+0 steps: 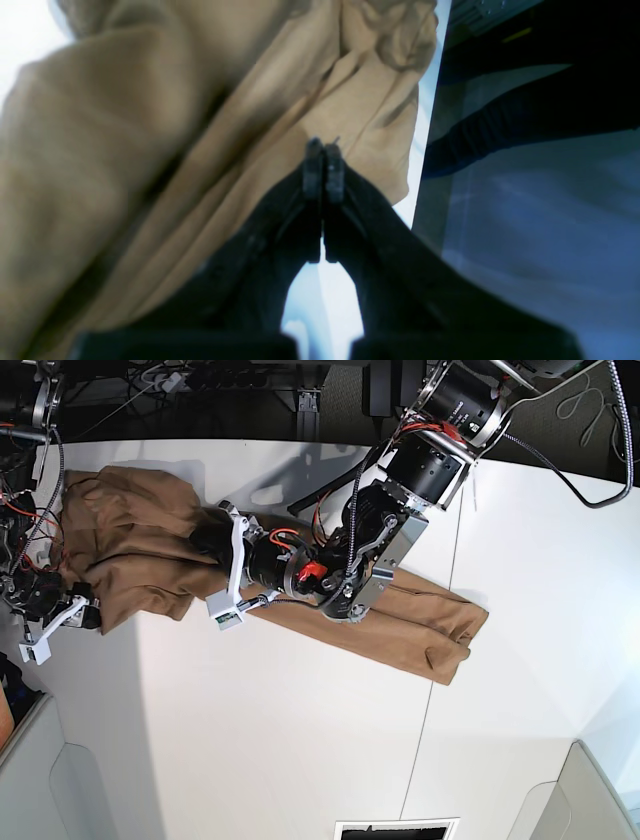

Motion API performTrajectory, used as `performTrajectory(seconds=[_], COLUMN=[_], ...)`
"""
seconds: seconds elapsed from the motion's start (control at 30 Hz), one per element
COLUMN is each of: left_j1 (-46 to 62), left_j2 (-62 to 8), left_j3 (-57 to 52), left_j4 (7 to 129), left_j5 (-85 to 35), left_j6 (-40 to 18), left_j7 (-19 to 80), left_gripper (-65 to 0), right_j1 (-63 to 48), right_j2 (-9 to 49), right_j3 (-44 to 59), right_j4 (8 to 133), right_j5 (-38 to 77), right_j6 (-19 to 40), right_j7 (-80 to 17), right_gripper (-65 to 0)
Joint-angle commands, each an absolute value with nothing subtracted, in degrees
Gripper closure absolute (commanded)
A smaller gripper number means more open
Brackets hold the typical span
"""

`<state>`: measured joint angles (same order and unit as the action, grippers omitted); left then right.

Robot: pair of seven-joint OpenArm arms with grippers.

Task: Layout the t-shirt on the table in an organized manner, then fold the t-shirt properly

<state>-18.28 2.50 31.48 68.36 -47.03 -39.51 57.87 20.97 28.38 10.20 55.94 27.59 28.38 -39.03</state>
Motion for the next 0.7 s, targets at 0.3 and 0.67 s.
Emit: performTrajectory(seconds=[0.3, 0.67], left_j1=[-19.66, -19.7], left_j2=[3.01, 3.29], left_j3=[31.38, 31.35], left_j4=[69.36, 61.52], left_j5=[-48.16, -37.71], left_j6=[-40.0, -40.0], left_j7=[56.77, 46.74], left_gripper=[0.0, 0.0], right_j1=[22.35, 17.93], right_j2=[28.86, 30.3], right_j3=[10.02, 11.77], right_j4=[59.72, 78.89], right_j5=[28.75, 36.67], right_j6=[30.11, 30.48], right_j7=[-40.66, -51.59], right_gripper=[0.0, 0.0])
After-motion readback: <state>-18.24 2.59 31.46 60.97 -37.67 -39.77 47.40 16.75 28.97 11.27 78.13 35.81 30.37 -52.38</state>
